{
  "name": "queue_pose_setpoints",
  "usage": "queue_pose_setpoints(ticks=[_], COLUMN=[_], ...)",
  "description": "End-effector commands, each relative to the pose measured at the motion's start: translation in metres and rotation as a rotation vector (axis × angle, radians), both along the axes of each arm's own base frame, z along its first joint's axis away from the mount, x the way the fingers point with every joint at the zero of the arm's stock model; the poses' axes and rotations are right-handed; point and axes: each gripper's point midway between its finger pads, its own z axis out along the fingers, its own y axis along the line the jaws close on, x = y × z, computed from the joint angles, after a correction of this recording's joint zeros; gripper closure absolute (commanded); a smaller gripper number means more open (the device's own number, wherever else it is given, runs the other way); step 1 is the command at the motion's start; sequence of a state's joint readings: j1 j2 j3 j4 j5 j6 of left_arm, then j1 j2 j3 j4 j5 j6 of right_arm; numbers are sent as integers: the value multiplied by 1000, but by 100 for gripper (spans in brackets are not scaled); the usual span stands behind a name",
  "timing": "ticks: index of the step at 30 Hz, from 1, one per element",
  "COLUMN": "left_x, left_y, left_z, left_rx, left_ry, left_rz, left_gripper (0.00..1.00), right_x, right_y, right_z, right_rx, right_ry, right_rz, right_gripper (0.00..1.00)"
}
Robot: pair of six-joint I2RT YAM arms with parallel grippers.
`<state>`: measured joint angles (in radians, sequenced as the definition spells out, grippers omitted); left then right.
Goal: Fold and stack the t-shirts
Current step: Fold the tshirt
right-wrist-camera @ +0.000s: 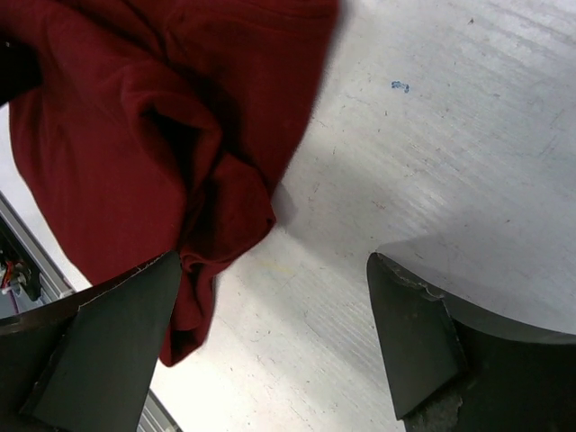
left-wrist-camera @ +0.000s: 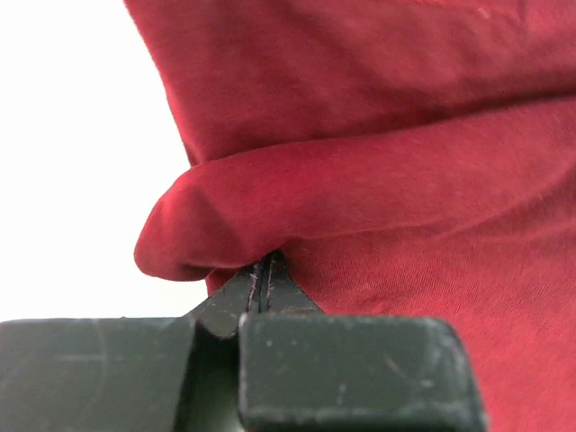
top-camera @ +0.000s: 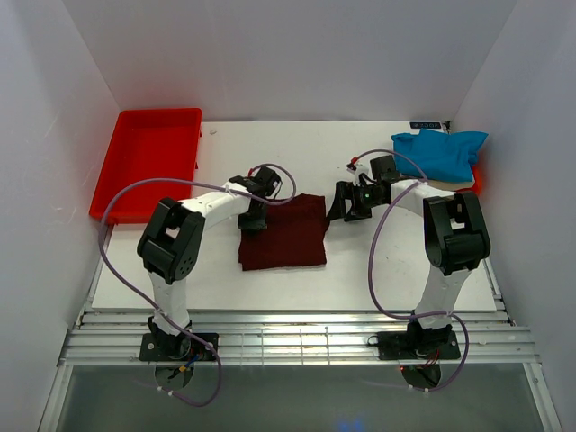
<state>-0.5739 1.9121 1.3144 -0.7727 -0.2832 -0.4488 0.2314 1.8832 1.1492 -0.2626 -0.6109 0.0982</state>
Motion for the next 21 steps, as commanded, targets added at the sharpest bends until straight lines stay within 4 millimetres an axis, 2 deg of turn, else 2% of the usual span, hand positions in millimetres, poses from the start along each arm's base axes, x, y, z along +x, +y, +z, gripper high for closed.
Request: queue_pose_setpoints(ticks=[1,4,8,10,13,16,21], left_x=[37,49,51,45,32,20,7], left_y=[-7,-18,-33,-34,-33,-35,-38], left_z=[19,51,83,74,45,22,5], left_rx=[-6,-63,-157,-171,-166,-189,-202], left_ry=[-122,-199,-270,-244,-170,-127,-95], left_rz=[-18,-15,-20,-22,-13,-10,-12], left_gripper=[100,100,100,100,100,100,100], right_x=[-18,-28,-42,-46,-56,-57,-58], right_y=[-2,-2,6,9,22,32,59], right_z=[-2,1,6,6,4,3,-6], right_rx=[-11,-17,4,12,23,25,16], right_ry=[39,46,53,68,76,68,81], right_rz=[6,0,7,-3,10,11,14], right_gripper=[10,10,10,10,10,10,10])
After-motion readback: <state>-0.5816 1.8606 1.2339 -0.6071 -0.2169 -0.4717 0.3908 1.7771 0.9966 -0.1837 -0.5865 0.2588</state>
